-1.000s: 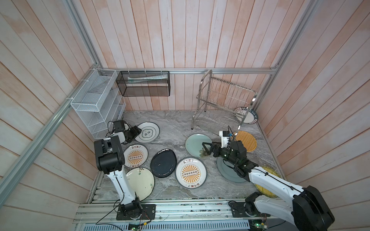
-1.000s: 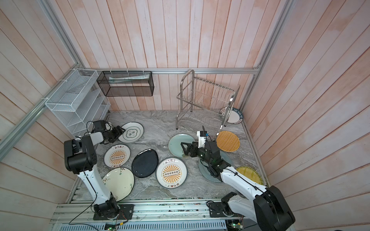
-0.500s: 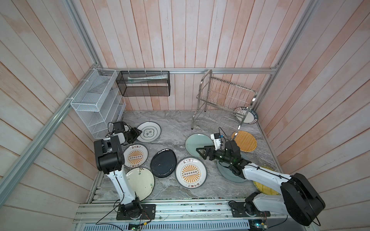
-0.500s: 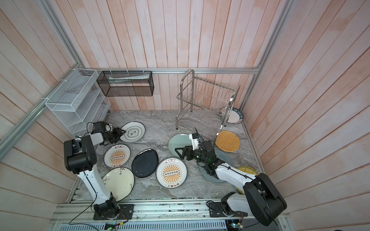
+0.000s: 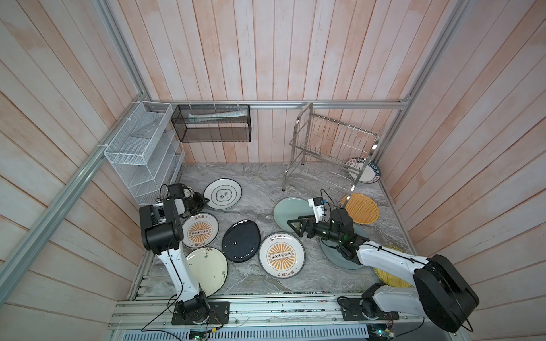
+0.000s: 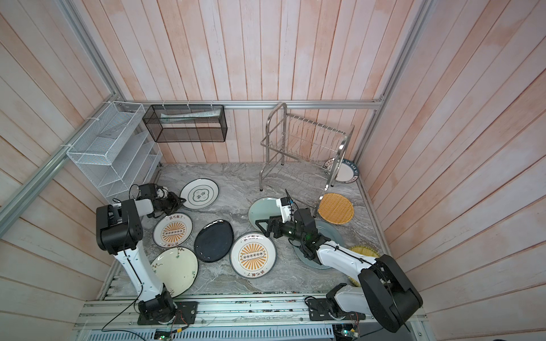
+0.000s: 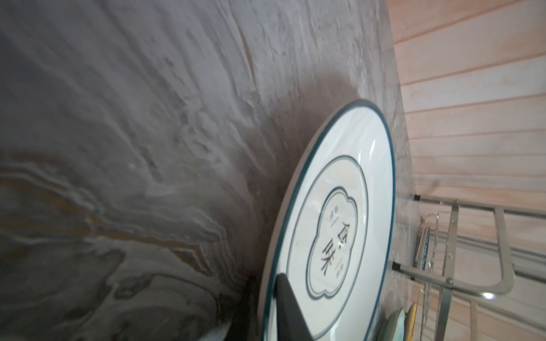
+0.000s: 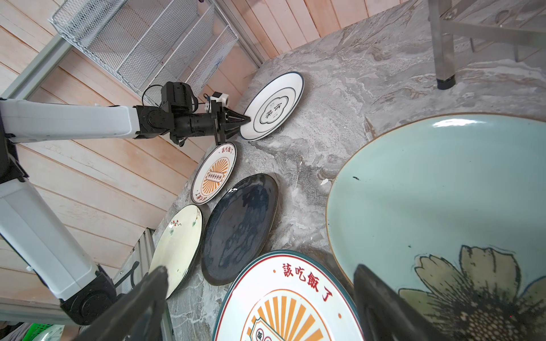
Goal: Load plates into a dish rack
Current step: Pick up the plate from the top-left of the table, then pass the plate.
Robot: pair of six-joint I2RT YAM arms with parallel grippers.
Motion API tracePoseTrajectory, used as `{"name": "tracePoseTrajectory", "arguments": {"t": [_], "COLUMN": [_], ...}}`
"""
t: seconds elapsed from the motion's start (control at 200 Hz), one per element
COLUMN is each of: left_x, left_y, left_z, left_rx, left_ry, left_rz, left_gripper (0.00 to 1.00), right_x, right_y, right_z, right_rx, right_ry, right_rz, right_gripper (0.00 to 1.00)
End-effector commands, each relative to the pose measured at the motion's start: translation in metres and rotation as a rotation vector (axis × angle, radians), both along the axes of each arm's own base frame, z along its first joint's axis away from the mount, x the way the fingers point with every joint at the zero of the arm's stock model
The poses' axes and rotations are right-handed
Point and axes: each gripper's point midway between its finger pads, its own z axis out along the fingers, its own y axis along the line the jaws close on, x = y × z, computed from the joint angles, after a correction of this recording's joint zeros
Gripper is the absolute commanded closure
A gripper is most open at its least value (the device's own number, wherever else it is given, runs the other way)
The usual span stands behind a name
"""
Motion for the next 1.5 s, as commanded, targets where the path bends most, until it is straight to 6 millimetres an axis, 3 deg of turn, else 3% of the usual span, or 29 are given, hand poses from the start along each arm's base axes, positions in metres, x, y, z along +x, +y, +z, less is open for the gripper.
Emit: {"name": "tracePoseTrajectory", "arguments": {"t": [0.0, 0.065, 0.34, 0.545, 0.675, 0.99, 1.175, 1.35, 1.495], "left_x": [-0.007, -0.003, 0.004, -0.002, -0.012, -0.047, -0.071, -0.092, -0.101], "left_y": [-0.002, -0.004, -0.014, -0.023, -0.039, -0.118, -0.162, -0.203, -0.222], "left_z": [0.002, 0.018, 0.083, 0.122, 0.143, 0.174, 0.191, 0.199, 0.197], "left_rx": [-0.076, -0.101, -0.186, -0.216, -0.213, -0.234, -0.231, -0.232, -0.213], "left_ry": [-0.007, -0.049, -0.2, -0.279, -0.315, -0.34, -0.353, -0.356, -0.345], "left_rz": [0.007, 0.008, -0.008, -0.017, -0.047, -0.151, -0.209, -0.275, -0.298], "left_gripper": [0.95, 1.0, 1.0, 1.0, 1.0, 1.0, 1.0, 1.0, 1.0], "right_x": [0.001, 0.002, 0.007, 0.015, 0.024, 0.045, 0.057, 0.066, 0.068], "right_y": [0.0, -0.002, -0.005, -0.004, -0.004, 0.005, 0.015, 0.026, 0.033], "right_z": [0.014, 0.015, 0.023, 0.03, 0.038, 0.057, 0.06, 0.063, 0.071], "right_rx": [0.002, -0.004, -0.011, 0.001, 0.008, 0.052, 0.073, 0.081, 0.102], "right_ry": [-0.048, -0.052, -0.066, -0.054, -0.034, 0.065, 0.138, 0.163, 0.169], "right_rz": [-0.007, -0.019, -0.049, -0.075, -0.114, -0.157, -0.166, -0.148, -0.125], "right_gripper": [0.02, 0.02, 0.02, 0.02, 0.02, 0.03, 0.13, 0.17, 0.2]}}
